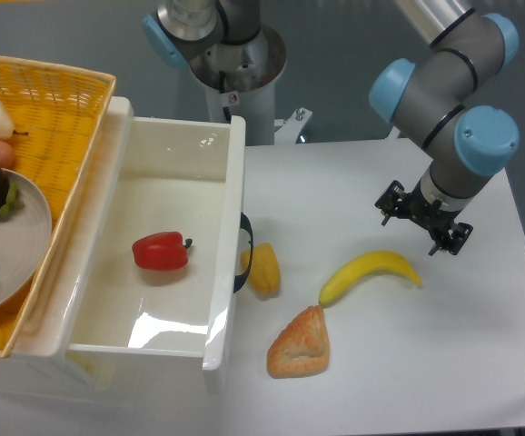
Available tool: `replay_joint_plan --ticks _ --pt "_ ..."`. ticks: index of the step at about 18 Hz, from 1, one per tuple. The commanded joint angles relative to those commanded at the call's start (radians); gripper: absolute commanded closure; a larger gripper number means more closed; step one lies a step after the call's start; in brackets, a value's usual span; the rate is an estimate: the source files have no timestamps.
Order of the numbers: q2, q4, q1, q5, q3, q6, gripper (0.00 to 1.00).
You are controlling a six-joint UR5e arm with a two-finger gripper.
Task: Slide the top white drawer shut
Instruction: 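Lower the open gripper toward the table beside the yellow banana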
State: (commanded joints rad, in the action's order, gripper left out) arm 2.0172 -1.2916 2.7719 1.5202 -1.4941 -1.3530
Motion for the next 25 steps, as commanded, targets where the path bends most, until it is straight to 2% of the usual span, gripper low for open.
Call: replay_joint_plan --ticks 6,8,10,12,15,18,20,23,25 --pt "-0.005 -0.002 -0.005 -0.006 0.000 0.001 0.00" --pt "0.000 0.002 -0.040 -0.005 -0.001 0.015 0.00" --pt "0.005 0.043 -0.054 -0.005 -0.020 0.070 0.00" --pt "-0.003 0.121 -0.048 -0.011 -0.052 0.097 0.00" --pt "-0.008 0.144 -0.043 -0.012 -0.104 0.095 0.00" --pt "-0.024 0.141 -0.011 -0.020 -0.110 0.098 0.00" --pt "-0.029 0.135 -0.002 -0.086 -0.113 0.151 0.00" --pt "-0.026 0.137 0.002 -0.190 -0.110 0.314 0.00" --pt "-0.026 0.135 0.002 -0.207 -0.107 0.328 0.05"
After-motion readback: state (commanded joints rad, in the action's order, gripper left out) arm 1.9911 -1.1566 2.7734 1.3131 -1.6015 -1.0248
